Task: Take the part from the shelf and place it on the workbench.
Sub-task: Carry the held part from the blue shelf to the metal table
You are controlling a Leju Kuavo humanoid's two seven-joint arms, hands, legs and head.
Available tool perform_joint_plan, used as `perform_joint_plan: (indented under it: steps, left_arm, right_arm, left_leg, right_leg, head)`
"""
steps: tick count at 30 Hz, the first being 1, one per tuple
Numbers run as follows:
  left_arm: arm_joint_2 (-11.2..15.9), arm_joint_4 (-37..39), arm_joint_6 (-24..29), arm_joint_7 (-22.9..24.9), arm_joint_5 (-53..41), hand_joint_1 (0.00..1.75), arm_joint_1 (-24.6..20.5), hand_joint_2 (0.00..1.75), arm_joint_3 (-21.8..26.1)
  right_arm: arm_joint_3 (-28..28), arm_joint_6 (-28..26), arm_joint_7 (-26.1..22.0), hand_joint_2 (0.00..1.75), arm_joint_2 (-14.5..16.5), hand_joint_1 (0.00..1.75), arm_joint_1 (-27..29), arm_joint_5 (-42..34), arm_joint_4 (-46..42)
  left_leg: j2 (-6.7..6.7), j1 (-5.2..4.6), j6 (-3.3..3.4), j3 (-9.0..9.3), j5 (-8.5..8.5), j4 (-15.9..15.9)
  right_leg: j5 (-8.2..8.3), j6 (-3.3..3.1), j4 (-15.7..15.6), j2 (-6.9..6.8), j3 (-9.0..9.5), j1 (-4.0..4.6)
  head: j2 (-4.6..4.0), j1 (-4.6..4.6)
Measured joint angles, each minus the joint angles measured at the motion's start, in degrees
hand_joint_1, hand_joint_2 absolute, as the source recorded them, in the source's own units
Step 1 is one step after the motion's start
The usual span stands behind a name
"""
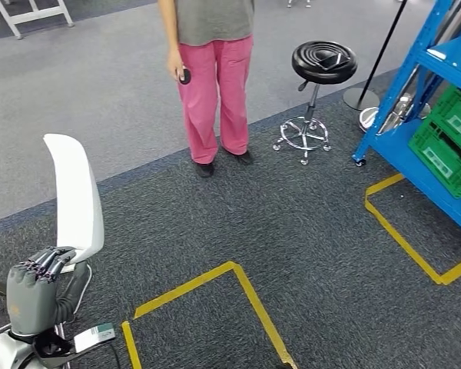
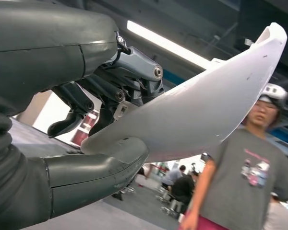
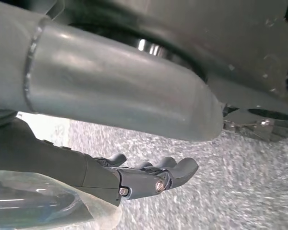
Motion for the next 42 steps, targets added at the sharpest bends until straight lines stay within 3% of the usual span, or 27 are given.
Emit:
perform_joint_plan:
  steps: [2,4,6,8,10,11,12,14,16,18,21,22,25,31,42]
  left_arm:
    - [0.0,0.0,0.0,0.0,0.0,1.75,-0.1,1.75,-0.1]
    - [0.2,0.0,0.0,0.1,-0.1,1.75,0.0,1.75,-0.2]
    - [0.4,-0.1,0.0,0.4,-0.1,1.75,0.0,1.75,-0.3]
    - [0.4,-0.1,0.0,0.8,-0.1,1.75,-0.1,1.75,-0.6]
    - [0.6,-0.1,0.0,1.3,0.0,1.75,-0.2,1.75,-0.9]
    - [0.7,-0.1,0.0,1.6,0.2,1.75,-0.2,1.75,-1.1]
    - [0.8,-0.1,0.0,2.0,0.5,1.75,-0.2,1.75,-1.4]
    - [1.2,-0.1,0.0,2.9,1.6,1.75,-0.4,1.75,-2.1]
    - [2.1,-0.1,0.0,4.1,3.4,1.75,-0.6,1.75,-3.3]
    - [3.2,-0.1,0.0,5.3,5.4,1.75,-0.6,1.75,-4.7]
    - [4.5,-0.2,-0.2,6.3,7.4,1.75,-0.7,1.75,-6.6]
    - [4.9,-0.2,-0.7,6.4,8.3,1.75,-0.8,1.75,-7.1]
    - [5.9,-0.4,-3.1,6.6,11.9,1.75,-1.2,1.75,-8.4]
    - [6.9,-1.0,-4.8,6.4,14.4,1.75,-1.3,1.75,-10.0]
    - [7.4,-2.9,-9.4,5.2,18.3,1.75,-1.1,1.75,-11.1]
  right_arm:
    - [0.0,0.0,0.0,0.0,0.0,0.0,-0.1,0.0,0.0]
    - [0.0,0.0,0.0,0.0,0.0,0.0,-0.2,0.0,0.0]
    - [0.0,0.0,0.0,0.0,0.0,0.0,-0.2,0.1,-0.1]
    - [0.0,0.0,0.0,0.0,0.0,0.0,-0.2,0.1,-0.1]
    - [0.0,0.0,0.0,0.0,0.0,0.0,-0.1,0.1,-0.1]
    - [0.0,0.0,0.1,0.0,0.0,0.0,0.0,0.1,-0.1]
    - [0.0,0.0,0.1,0.0,0.0,0.0,0.0,0.1,-0.1]
    - [0.0,-0.1,-0.1,0.0,0.0,0.0,0.0,0.1,-0.1]
    - [0.0,-0.1,-0.5,0.0,0.0,0.0,-0.2,-0.1,-0.1]
    - [0.0,-0.1,-0.9,0.0,0.0,0.0,-0.4,-0.3,-0.1]
    - [0.0,-0.2,-1.1,0.0,0.0,0.0,-0.2,-0.5,-0.1]
    - [0.0,-0.2,-1.1,0.0,0.0,0.0,-0.1,-0.5,-0.1]
    - [-0.1,-0.2,-1.3,0.0,0.0,0.0,-0.1,-0.5,-0.1]
    - [-0.1,-0.2,-1.4,0.0,0.0,0.0,-0.1,-0.6,-0.1]
    - [-0.2,-0.1,-1.4,0.0,0.0,0.0,-0.1,-0.5,-0.1]
  left_leg:
    - [0.91,-0.45,0.85,1.3,0.05,-2.6]
    - [-0.4,-0.55,1.84,1.19,0.08,-2.8]
    - [-1.63,-0.45,2.59,1.25,0.27,-3.1]
    - [-2.84,-0.4,3.12,1.21,0.37,-3.2]
    - [-4.27,-0.5,3.35,1.18,0.37,-3.1]
    - [-5.05,-0.53,3.37,1.23,0.35,-3.1]
    - [-5.81,-0.55,3.37,1.32,0.34,-3.1]
    - [-6.98,-0.53,3.23,1.53,0.24,-3.1]
    - [-7.79,-0.67,2.78,1.42,0.09,-2.8]
    - [-8.19,-0.78,2.62,1.11,0.11,-2.5]
    - [-8.03,-0.72,3.64,1.16,0.26,-2.6]
    - [-7.98,-0.71,3.68,1.26,0.28,-2.8]
    - [-7.87,-0.68,3.34,1.48,0.44,-3.2]
    - [-7.85,-0.5,1.86,1.52,0.5,-3.5]
    - [-7.84,-0.68,1.58,1.46,0.42,-3.4]
  right_leg:
    - [-0.61,0.7,0.3,-1.16,0.19,0.25]
    - [-1.03,1.32,0.3,-1.92,0.55,0.09]
    - [-2.62,1.89,2.3,0.26,-0.22,-0.28]
    - [-6.02,2.11,9.2,3.58,-3.57,-0.48]
    - [-8.33,2.1,16.5,4.66,-7.68,-0.49]
    - [-7.95,2.04,17.8,4.77,-8.77,-0.49]
    - [-6.44,1.96,16.8,4.9,-8.83,-0.51]
    - [-1.7,1.72,9.8,5.48,-6.49,-0.6]
    - [0.92,1.44,3.5,6.24,-3.95,-0.66]
    - [1.14,1.27,1.8,6.58,-3.21,-0.63]
    - [1.37,1.34,1.7,6.7,-3.16,-0.49]
    - [1.37,1.24,1.7,6.74,-3.14,-0.43]
    - [1.35,0.88,1.8,6.8,-3.15,-0.35]
    - [1.29,0.51,1.8,6.78,-3.21,-0.2]
    - [1.31,0.54,1.8,6.77,-3.11,-0.46]
  head:
    - [0.0,0.04]
    - [0.0,0.08]
    - [0.0,0.19]
    - [0.0,0.4]
    - [0.0,0.48]
    - [0.0,0.5]
    - [0.0,0.5]
    - [0.0,0.53]
    - [0.0,0.52]
    - [0.0,0.49]
    - [0.0,0.45]
    - [0.0,0.45]
    - [0.0,0.44]
    - [0.0,0.46]
    - [0.0,0.48]
